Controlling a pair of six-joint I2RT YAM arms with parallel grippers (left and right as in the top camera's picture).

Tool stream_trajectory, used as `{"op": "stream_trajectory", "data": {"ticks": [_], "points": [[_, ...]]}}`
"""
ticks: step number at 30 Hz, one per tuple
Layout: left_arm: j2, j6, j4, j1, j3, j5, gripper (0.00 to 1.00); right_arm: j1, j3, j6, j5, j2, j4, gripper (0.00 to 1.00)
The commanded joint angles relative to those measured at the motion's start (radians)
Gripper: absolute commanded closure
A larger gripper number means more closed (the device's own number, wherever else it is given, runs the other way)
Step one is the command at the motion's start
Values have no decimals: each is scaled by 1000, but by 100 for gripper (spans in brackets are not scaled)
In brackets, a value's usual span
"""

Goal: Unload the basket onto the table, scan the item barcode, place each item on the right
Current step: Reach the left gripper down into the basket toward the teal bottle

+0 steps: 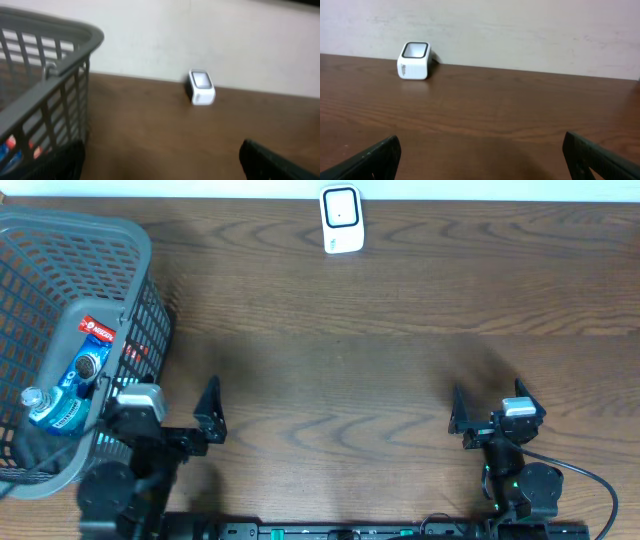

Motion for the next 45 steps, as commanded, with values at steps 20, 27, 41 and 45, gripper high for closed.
{"op": "stream_trajectory", "data": {"ticks": [20,27,41,45], "points": [[246,-47,-95,-3,541,-131,2,8,-2,13,8,-7,-3,1],[520,-349,-384,-3,865,-587,2,8,-2,13,8,-7,-3,1],[879,-355,-571,13,1010,-833,2,8,-2,13,9,-7,-3,1],[938,-531,-590,128,1010,-832,2,8,-2,13,8,-7,-3,1]]}}
